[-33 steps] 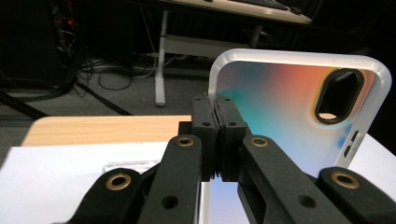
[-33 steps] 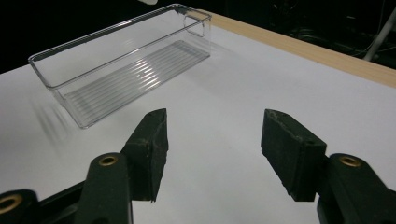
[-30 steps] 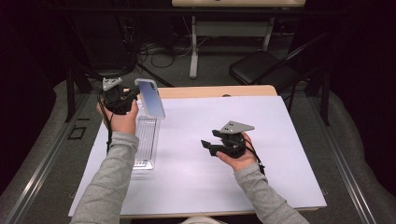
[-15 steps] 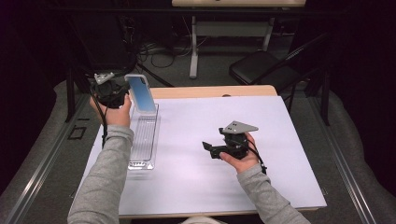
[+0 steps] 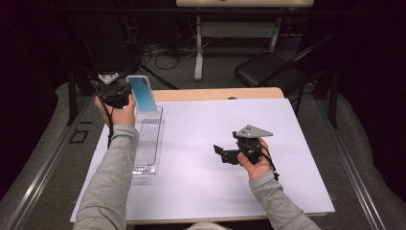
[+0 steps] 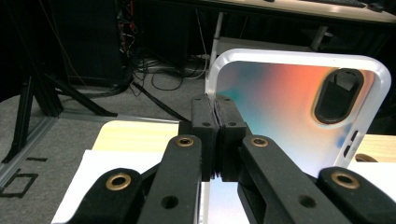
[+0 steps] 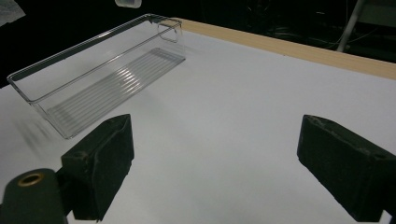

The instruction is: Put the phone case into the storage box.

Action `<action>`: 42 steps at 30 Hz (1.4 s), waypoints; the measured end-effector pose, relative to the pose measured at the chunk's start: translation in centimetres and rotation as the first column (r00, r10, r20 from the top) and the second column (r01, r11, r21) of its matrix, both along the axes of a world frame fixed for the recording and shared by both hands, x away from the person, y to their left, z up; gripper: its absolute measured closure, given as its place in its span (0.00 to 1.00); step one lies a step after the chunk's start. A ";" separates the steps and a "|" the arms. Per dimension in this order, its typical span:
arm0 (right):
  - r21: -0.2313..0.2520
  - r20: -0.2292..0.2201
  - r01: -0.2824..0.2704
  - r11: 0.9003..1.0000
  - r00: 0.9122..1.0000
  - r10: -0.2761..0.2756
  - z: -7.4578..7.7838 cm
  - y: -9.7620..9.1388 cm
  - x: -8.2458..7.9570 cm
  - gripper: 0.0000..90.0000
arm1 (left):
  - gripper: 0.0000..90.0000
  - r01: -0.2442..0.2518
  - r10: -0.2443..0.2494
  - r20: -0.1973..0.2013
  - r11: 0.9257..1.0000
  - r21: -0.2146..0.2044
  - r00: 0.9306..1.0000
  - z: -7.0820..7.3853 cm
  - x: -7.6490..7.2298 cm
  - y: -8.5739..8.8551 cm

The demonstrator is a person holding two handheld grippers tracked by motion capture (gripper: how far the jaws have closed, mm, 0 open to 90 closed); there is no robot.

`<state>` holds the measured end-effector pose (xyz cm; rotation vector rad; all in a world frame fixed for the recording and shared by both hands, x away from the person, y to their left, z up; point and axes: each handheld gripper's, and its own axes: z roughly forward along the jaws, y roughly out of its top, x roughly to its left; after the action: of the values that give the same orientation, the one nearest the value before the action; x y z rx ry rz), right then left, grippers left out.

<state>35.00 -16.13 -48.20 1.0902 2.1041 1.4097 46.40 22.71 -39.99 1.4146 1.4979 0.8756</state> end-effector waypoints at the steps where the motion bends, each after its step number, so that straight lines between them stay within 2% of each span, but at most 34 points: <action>1: -0.003 -0.002 0.000 1.000 1.000 0.000 0.0 -0.1 0.0 0.11 | 0.98 -0.002 0.002 -0.001 1.000 0.004 1.000 -0.1 0.1 0.0; 7: -0.003 -0.004 0.017 1.000 1.000 -0.017 -0.2 -0.6 0.0 0.10 | 0.98 -0.023 0.023 0.006 1.000 0.018 1.000 -0.7 0.9 -0.1; 20: -0.014 -0.011 0.022 1.000 1.000 -0.022 -0.5 -0.4 0.2 0.10 | 0.98 -0.043 0.045 -0.028 0.998 0.042 0.999 -2.6 2.7 -0.7; 31: -0.011 -0.026 0.021 1.000 0.999 -0.022 -0.6 -0.5 0.3 0.10 | 0.98 -0.068 0.070 -0.031 0.996 0.062 0.997 -3.7 3.5 -1.1; 42: -0.014 -0.029 0.014 1.000 0.999 -0.015 -0.7 -0.5 0.3 0.10 | 0.98 -0.089 0.093 -0.055 0.994 0.063 0.994 -5.3 4.4 -1.5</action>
<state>35.29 -16.62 -48.94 1.1254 2.1189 1.3791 50.79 21.26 -45.32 1.4352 1.6025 0.9497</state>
